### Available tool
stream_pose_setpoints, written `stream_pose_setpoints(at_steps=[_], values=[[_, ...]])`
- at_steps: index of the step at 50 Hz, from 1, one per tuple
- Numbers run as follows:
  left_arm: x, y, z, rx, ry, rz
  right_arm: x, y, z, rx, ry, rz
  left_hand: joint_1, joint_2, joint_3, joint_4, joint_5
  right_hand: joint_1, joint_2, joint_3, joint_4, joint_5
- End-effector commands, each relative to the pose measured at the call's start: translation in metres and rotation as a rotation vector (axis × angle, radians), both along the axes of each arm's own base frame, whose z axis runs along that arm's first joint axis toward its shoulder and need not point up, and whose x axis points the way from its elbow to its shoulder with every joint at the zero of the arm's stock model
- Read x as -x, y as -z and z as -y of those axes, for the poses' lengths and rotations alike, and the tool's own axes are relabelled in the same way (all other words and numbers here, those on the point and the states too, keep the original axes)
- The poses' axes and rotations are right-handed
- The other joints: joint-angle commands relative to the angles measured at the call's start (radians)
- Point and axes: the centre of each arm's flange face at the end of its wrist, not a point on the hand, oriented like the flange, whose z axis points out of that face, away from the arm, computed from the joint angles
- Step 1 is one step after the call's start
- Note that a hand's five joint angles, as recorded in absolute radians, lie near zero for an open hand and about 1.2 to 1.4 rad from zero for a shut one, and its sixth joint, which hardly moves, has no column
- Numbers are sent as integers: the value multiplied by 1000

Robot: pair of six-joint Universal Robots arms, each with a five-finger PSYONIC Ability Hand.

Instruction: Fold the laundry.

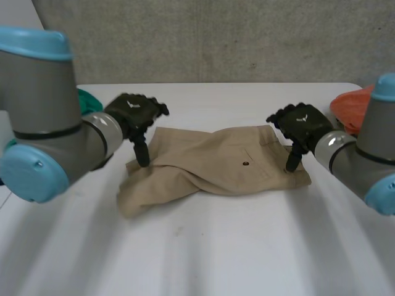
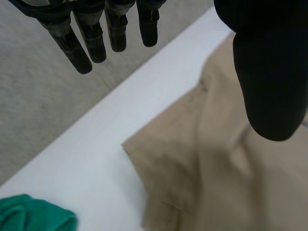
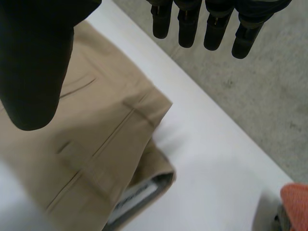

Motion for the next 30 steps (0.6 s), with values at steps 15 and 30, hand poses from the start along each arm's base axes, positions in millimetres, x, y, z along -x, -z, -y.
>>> stream_pose_setpoints(at_steps=[15,30], values=[[-2,58,89,-88,-165,28,-66,40,102,128,-177,84,7,4,2,12,-13,180,195,193,189,178],[4,103,83,-196,-124,105,-71,91,113,112,-231,124,253,250,248,258,233,535,550,547,544,533]])
